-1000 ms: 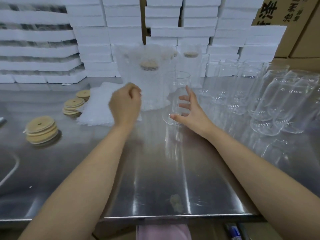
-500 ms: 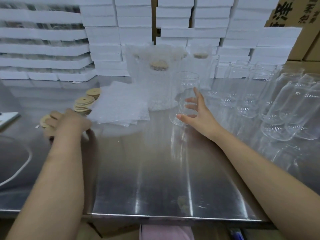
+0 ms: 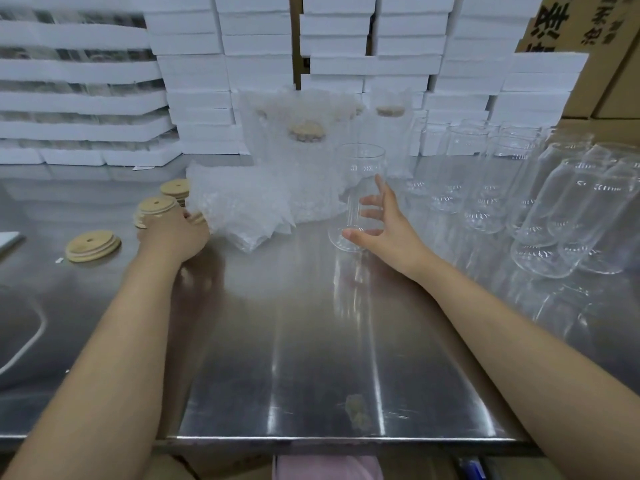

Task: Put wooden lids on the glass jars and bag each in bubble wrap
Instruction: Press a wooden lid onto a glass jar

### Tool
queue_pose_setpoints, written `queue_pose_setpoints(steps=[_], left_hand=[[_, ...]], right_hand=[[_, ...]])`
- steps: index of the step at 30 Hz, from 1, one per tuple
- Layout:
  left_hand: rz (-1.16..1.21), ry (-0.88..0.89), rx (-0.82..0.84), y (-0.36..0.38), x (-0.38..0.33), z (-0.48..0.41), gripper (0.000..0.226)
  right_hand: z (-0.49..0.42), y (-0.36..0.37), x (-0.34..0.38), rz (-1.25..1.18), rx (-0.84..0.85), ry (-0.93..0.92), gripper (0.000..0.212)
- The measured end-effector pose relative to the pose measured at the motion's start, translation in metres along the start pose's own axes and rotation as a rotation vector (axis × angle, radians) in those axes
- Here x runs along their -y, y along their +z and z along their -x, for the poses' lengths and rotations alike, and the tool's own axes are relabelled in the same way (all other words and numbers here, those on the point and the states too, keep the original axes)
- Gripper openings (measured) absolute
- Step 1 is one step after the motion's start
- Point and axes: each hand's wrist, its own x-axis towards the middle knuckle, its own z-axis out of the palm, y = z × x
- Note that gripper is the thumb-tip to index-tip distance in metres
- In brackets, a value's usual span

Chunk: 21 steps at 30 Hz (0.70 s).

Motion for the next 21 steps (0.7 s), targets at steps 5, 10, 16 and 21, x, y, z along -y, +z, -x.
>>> queue_pose_setpoints(steps=[5, 10, 16, 21], left_hand=[[0.158, -0.195, -0.297, -0.009, 0.011, -0.003, 0.042], [0.672, 0.166, -0.974, -0.024, -0.018, 0.014, 0.012], [1.276, 0.41, -0.591, 0.007, -0.128, 0.065, 0.031], [1.498, 0.178, -0.346, 0.018, -0.164, 0.07, 0.024]], right_hand=[[-0.002, 0.0, -0.003, -0.004, 0.0, -0.005, 0.109], [-0.004, 0.003, -0.005, -0.005, 0.026, -0.015, 0.111], [-0.004, 0.008, 0.001, 0.033, 0.054, -0.06, 0.109], [0.001, 0.006, 0.004, 0.075, 0.051, -0.099, 0.108]])
